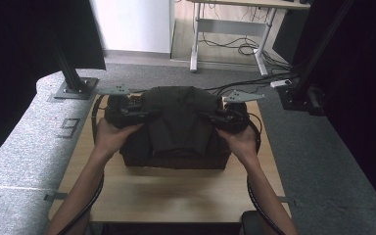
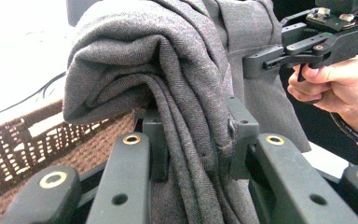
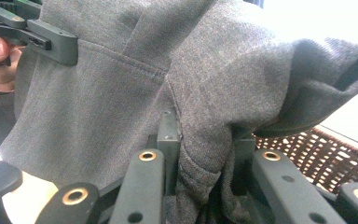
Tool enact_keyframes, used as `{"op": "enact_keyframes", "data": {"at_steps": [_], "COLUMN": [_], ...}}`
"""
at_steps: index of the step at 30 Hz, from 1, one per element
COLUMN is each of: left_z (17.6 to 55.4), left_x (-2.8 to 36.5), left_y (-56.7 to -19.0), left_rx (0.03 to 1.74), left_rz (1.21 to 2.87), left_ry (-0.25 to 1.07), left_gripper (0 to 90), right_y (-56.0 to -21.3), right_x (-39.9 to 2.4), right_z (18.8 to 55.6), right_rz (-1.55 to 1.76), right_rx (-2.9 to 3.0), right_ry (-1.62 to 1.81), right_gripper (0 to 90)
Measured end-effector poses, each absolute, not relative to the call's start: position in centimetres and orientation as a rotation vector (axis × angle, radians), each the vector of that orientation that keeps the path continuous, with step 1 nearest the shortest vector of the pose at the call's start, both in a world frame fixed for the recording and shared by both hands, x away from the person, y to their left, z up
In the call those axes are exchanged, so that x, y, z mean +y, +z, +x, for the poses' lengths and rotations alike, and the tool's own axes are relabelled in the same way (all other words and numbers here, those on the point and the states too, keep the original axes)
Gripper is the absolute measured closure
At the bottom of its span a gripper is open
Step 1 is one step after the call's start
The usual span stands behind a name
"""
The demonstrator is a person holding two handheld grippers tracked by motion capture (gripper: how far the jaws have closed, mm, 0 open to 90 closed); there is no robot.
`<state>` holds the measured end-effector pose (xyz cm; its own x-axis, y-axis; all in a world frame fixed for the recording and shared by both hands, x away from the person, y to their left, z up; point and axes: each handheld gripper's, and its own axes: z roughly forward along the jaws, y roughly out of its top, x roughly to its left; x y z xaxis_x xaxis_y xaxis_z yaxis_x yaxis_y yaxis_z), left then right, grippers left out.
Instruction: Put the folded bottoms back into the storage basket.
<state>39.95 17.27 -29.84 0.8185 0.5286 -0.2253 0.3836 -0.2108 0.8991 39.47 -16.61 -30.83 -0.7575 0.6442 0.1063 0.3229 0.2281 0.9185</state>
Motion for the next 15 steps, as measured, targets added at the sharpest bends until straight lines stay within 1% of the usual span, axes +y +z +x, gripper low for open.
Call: {"op": "enact_keyframes", "data": {"at_steps": [9, 15], "left_z": [42.9, 45.0], "left_x": [17.4, 17.6], "left_y": [-30.2, -31.2], "left_rx": [0.684, 0.684], "left_rz": [1.824, 1.821], "left_ry": [0.154, 0.146], "left_gripper": [67.8, 67.8], "right_y": [-31.0, -31.6], "right_x": [-16.3, -15.9], "right_z": [41.9, 43.6], "right_rz": [0.892, 0.901], "right_rx": [2.173, 2.168], "right_ry": [1.511, 1.489], "right_gripper": [72.6, 72.6]}}
